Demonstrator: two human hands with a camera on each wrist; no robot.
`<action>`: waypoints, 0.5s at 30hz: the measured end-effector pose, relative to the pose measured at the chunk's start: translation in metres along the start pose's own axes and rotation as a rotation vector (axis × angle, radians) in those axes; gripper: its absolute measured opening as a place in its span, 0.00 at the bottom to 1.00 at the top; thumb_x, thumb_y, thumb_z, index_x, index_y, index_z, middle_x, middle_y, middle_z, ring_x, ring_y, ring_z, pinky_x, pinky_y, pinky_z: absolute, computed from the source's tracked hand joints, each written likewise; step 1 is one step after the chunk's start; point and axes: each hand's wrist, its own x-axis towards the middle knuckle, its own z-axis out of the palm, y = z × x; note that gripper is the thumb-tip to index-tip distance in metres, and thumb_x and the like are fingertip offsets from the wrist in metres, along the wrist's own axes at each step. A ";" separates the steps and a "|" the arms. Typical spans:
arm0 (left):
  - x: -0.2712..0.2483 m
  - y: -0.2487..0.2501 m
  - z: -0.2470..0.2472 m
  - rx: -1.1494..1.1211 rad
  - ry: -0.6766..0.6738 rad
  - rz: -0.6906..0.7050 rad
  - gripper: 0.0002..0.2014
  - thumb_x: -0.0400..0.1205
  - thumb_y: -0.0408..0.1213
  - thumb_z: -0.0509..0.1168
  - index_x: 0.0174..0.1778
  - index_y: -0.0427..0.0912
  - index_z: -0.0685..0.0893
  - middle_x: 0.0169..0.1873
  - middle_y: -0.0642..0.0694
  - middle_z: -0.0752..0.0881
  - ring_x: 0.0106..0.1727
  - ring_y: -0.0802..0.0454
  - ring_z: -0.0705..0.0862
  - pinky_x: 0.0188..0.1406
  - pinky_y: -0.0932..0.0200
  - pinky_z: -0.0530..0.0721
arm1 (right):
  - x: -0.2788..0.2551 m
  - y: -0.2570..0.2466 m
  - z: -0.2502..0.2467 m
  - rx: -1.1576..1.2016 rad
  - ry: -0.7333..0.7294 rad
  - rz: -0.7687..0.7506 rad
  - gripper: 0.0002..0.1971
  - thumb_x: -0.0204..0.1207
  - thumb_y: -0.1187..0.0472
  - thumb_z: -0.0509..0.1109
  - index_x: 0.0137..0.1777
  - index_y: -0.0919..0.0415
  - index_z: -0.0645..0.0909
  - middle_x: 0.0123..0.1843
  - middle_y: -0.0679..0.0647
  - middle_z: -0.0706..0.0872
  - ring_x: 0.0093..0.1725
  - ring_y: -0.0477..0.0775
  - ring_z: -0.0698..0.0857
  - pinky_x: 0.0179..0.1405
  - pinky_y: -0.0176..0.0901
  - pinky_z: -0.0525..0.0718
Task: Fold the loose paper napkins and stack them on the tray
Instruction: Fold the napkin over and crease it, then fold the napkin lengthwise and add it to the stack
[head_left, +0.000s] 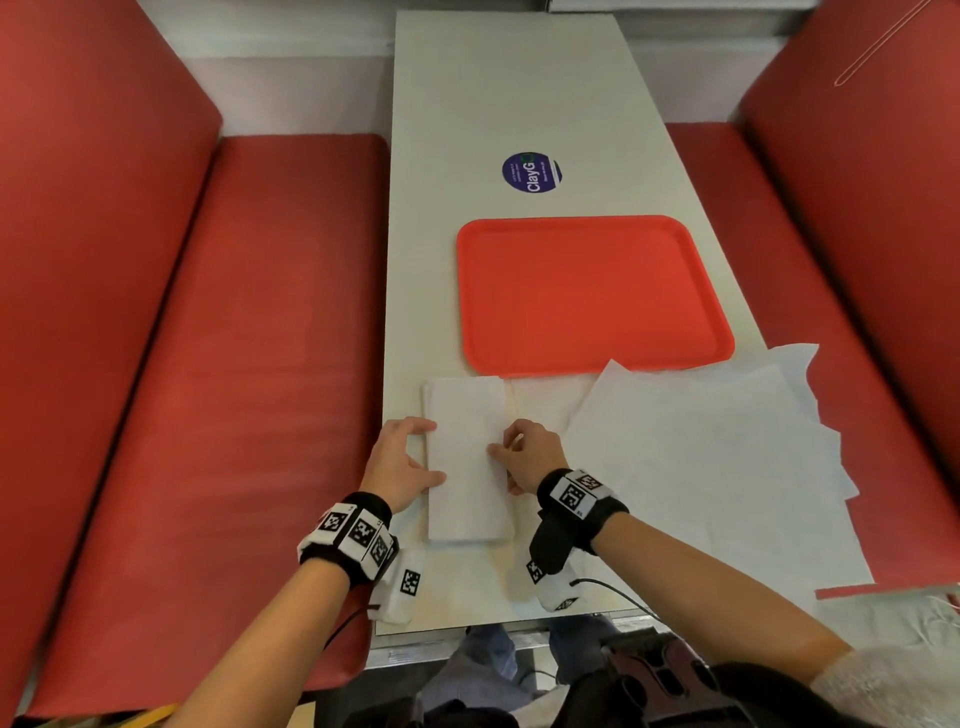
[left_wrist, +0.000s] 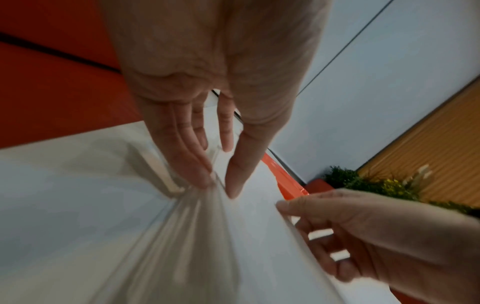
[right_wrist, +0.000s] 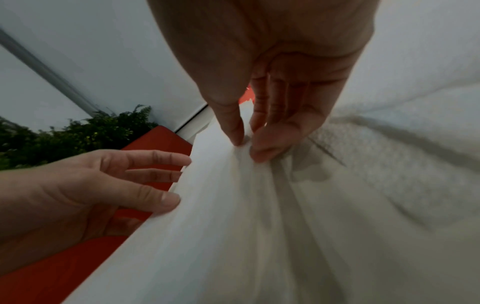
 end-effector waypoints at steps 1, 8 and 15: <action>-0.001 -0.001 0.001 0.035 0.006 0.003 0.30 0.67 0.26 0.80 0.61 0.52 0.79 0.61 0.50 0.74 0.35 0.47 0.84 0.48 0.45 0.88 | -0.001 0.000 -0.001 0.000 0.008 -0.012 0.09 0.76 0.57 0.71 0.44 0.59 0.75 0.35 0.58 0.84 0.30 0.63 0.86 0.35 0.61 0.90; 0.001 0.028 0.020 0.282 0.116 0.185 0.18 0.72 0.37 0.75 0.55 0.53 0.80 0.58 0.51 0.73 0.56 0.46 0.77 0.56 0.48 0.81 | -0.009 0.012 -0.047 -0.037 0.078 -0.075 0.11 0.77 0.53 0.71 0.52 0.58 0.76 0.34 0.53 0.84 0.26 0.56 0.84 0.29 0.45 0.83; 0.014 0.079 0.090 0.249 -0.141 0.276 0.12 0.77 0.33 0.70 0.56 0.45 0.83 0.56 0.48 0.79 0.60 0.47 0.78 0.61 0.56 0.76 | -0.017 0.087 -0.141 -0.052 0.299 0.071 0.10 0.73 0.57 0.76 0.50 0.59 0.81 0.48 0.59 0.86 0.42 0.58 0.82 0.45 0.51 0.84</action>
